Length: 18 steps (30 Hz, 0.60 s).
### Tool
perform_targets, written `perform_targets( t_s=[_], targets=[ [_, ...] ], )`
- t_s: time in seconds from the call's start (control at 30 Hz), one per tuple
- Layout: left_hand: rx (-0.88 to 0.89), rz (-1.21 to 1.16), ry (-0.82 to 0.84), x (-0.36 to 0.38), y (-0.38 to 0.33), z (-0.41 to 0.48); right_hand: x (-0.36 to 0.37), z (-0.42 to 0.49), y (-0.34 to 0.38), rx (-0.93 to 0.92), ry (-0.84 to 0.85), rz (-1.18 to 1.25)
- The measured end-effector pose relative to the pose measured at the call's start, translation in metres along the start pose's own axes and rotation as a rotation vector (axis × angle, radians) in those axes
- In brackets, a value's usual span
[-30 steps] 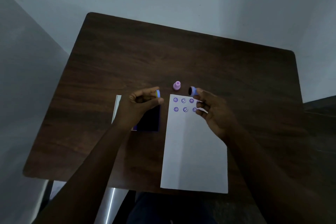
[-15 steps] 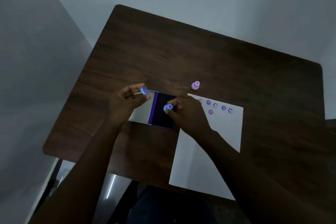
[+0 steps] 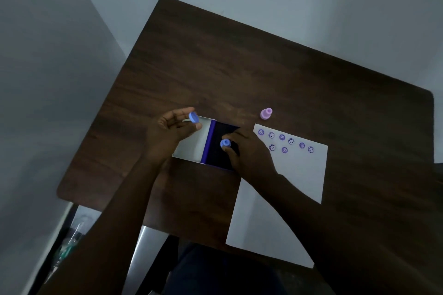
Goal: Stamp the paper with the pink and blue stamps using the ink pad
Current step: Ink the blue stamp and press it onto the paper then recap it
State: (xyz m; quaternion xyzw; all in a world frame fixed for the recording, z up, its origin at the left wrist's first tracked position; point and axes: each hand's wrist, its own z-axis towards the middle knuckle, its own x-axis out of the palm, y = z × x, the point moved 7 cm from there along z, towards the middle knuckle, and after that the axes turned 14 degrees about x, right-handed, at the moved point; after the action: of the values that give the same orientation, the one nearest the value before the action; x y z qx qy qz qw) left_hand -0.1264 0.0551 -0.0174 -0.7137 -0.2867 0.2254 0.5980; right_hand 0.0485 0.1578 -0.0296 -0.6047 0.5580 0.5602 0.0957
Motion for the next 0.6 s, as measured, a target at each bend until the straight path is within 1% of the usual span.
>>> perform_targets(
  t_s=[0.23,0.33,0.47,0.6],
  targets=[
    [-0.009,-0.016,0.009,-0.004,0.011,0.007,0.005,0.006,-0.005,0.019,0.024,-0.009],
    [-0.023,-0.042,-0.003,-0.003,0.014,0.009,0.003,0.009,-0.003,-0.006,0.011,-0.004],
    [-0.014,-0.020,0.005,-0.002,0.011,0.009,0.003,0.009,-0.004,-0.025,-0.010,-0.005],
    [0.002,-0.014,0.015,0.000,0.004,0.007,-0.002,0.016,0.002,0.009,0.015,-0.014]
  ],
)
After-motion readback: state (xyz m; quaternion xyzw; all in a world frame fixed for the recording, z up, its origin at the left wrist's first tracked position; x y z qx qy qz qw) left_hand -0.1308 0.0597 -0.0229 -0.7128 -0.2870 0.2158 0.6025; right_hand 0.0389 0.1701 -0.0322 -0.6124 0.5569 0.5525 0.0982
